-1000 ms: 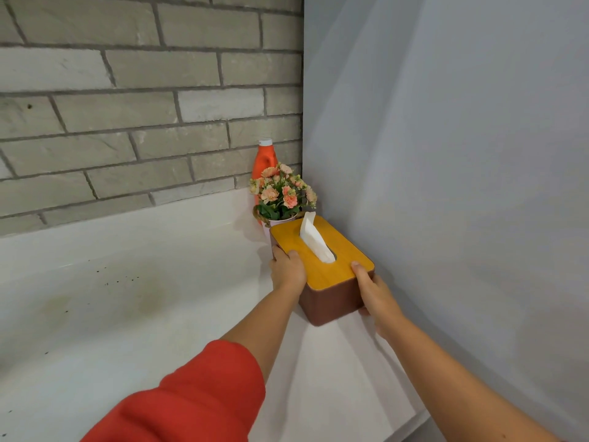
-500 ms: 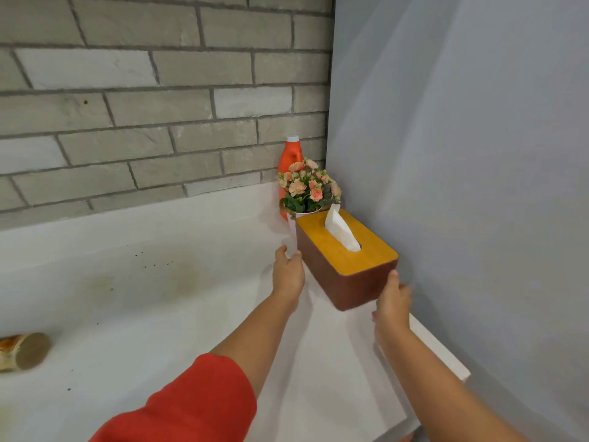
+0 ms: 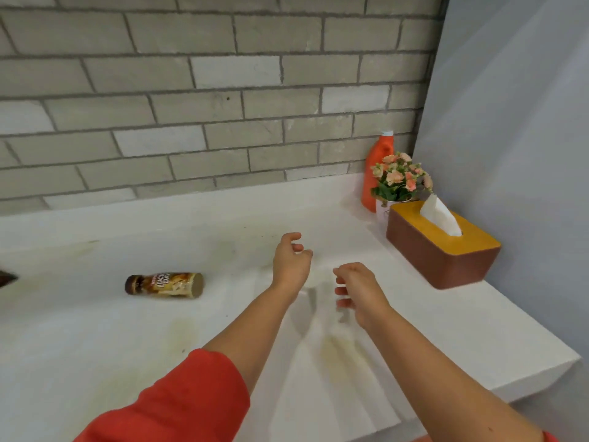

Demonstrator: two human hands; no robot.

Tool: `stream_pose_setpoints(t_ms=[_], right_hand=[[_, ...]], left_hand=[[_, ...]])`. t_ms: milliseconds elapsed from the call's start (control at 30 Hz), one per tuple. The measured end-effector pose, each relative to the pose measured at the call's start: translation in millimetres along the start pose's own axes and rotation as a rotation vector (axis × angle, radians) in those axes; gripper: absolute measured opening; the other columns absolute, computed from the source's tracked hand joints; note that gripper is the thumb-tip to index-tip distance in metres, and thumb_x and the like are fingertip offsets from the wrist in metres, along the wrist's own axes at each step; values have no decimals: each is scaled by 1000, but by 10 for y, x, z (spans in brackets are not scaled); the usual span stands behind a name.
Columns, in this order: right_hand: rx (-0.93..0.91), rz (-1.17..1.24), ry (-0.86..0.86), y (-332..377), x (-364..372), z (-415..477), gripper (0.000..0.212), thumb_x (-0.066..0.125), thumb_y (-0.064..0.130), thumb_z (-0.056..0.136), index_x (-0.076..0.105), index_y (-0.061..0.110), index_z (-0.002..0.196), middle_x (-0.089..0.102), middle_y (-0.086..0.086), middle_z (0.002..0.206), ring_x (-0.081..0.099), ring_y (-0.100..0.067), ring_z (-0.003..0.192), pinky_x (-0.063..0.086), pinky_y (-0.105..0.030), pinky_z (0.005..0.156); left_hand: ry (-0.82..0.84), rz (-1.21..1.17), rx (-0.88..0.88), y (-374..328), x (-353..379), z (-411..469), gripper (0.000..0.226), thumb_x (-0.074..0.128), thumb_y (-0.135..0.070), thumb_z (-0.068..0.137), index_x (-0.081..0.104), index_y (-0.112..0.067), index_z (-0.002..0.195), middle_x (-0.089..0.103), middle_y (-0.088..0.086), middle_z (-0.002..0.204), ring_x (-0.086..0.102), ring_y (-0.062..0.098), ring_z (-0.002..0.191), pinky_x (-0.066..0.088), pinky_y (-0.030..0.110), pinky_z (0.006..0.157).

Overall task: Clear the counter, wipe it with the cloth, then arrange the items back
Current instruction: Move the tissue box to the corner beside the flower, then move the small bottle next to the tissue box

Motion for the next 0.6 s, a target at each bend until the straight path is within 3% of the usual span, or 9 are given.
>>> stream_pose_setpoints(t_ms=[267, 433, 600], right_hand=[[-101, -164, 188, 69, 1344, -362, 6, 55, 11, 88, 52, 16, 89, 52, -4, 91, 51, -18, 71, 41, -27, 57], [-242, -379, 300, 174, 2045, -403, 15, 59, 10, 85, 53, 15, 99, 49, 0, 83, 49, -15, 69, 40, -25, 59], [-485, -718, 342, 299, 2613, -209, 31, 61, 14, 85, 54, 14, 116, 47, -5, 108, 48, -17, 92, 42, -26, 76]], left_hand=[[-185, 138, 11, 258, -1662, -127, 20, 53, -8, 87, 56, -22, 101, 52, 6, 113, 53, 19, 87, 44, 29, 69], [-255, 283, -38, 403, -2360, -77, 29, 47, 0, 87, 59, -12, 110, 44, 8, 117, 50, 18, 91, 42, 20, 63], [-349, 481, -108, 548, -2813, 62, 31, 45, 1, 87, 61, -11, 110, 38, 13, 125, 49, 30, 109, 47, 31, 83]])
Point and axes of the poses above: each hand's wrist, its own z-axis towards the middle knuckle, its own x-axis out of the palm, y = z × x, the point moved 9 cm from there along z, towards the middle knuckle
